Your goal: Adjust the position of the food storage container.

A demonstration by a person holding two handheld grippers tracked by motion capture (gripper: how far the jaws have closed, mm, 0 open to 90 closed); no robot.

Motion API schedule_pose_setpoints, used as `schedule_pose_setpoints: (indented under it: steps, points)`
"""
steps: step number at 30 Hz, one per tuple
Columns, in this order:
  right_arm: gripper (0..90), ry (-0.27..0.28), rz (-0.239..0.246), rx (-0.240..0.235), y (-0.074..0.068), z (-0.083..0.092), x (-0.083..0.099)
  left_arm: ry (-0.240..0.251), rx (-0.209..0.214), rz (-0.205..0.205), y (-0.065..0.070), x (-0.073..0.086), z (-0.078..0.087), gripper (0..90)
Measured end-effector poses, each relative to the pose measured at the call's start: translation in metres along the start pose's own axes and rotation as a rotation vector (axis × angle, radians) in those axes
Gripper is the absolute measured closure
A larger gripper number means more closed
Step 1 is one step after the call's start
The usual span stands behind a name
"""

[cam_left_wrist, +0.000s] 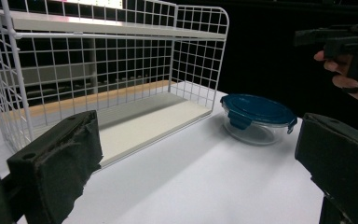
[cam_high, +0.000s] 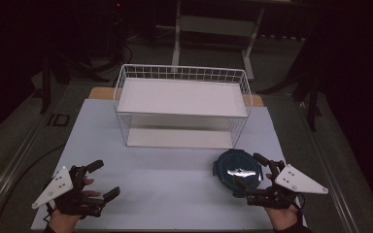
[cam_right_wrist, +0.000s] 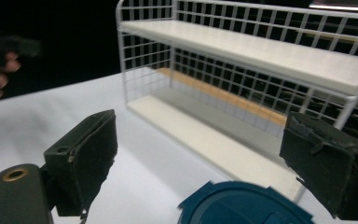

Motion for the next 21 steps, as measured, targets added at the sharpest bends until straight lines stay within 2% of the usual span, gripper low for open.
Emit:
schedule_pose_setpoints:
  steps: [4,6,9,10,13,14,15,17,19,20,21]
  points:
    - [10.7,0.012,0.001,0.0,0.003,-0.002,-0.003,-0.008,0.011,0.004,0.002,0.001,-0.001,0.9]
    - [13.7,-0.004,0.038,0.043,0.012,-0.009,-0.002,-0.012,0.016,0.003,0.003,0.001,-0.001,0.8]
    - [15.4,-0.025,0.043,0.052,0.019,-0.012,0.0,-0.009,0.019,0.003,0.003,0.002,-0.002,0.9]
    - [21.9,-0.038,0.039,0.061,0.028,-0.014,0.003,-0.013,0.02,0.003,0.003,0.002,-0.002,0.8]
    - [29.1,-0.065,0.012,0.077,0.045,-0.016,0.008,-0.013,0.023,0.005,0.003,0.002,-0.002,0.8]
    - [29.1,-0.065,0.012,0.077,0.045,-0.016,0.008,-0.014,0.024,0.005,0.003,0.002,-0.002,0.8]
    - [33.9,-0.084,0.004,0.1,0.056,-0.017,0.012,-0.013,0.025,0.004,0.003,0.002,-0.002,0.9]
    - [37.9,-0.094,-0.008,0.123,0.068,-0.017,0.016,-0.015,0.029,0.004,0.004,0.003,-0.002,0.8]
    - [41.1,-0.105,-0.017,0.127,0.073,-0.017,0.019,-0.015,0.029,0.004,0.004,0.003,-0.002,0.9]
    - [45.6,-0.121,-0.019,0.151,0.082,-0.016,0.025,-0.015,0.03,0.006,0.004,0.003,-0.002,0.8]
    - [45.6,-0.121,-0.019,0.151,0.082,-0.016,0.025,-0.015,0.03,0.006,0.003,0.003,-0.002,0.8]
Point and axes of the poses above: each handheld gripper's, and its own axes: z roughly backward along the jaws, x roughly out of its underside, y roughly to its right, the point moved 6 cm from there along -z, roughly forward along the jaws, and after that the axes turned 8 degrees about y, right-handed, at the moved point
